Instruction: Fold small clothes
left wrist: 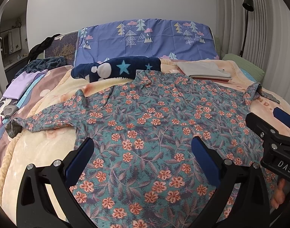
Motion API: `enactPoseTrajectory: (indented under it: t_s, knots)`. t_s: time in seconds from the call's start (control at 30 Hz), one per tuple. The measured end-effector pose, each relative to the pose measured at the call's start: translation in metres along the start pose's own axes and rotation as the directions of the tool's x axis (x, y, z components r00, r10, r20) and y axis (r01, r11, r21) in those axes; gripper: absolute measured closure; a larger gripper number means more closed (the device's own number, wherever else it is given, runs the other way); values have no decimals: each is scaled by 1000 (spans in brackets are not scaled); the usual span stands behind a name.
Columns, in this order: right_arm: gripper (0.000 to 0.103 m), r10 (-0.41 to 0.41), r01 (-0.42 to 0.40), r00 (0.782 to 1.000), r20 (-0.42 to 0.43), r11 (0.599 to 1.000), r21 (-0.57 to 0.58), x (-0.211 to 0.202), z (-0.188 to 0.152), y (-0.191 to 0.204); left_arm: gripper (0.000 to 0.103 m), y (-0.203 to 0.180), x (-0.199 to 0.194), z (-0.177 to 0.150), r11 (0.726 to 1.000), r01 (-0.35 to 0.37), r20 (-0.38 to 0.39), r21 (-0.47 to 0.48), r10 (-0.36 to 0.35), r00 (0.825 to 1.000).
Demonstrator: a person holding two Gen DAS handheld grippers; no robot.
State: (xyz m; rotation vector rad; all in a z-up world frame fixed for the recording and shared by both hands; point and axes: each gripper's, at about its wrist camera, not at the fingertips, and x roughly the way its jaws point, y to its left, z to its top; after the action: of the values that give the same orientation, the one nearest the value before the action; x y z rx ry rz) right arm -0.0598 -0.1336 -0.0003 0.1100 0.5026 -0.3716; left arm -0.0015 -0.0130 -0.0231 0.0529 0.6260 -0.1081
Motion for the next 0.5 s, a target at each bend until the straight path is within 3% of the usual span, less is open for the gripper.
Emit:
enactPoseTrajectory:
  t_s: [0.5]
  knots:
    - [2,-8,8,1000,-3,1000,2,2,0,-2,1,8,3,0,1000,14,-12,-26,-14,1000]
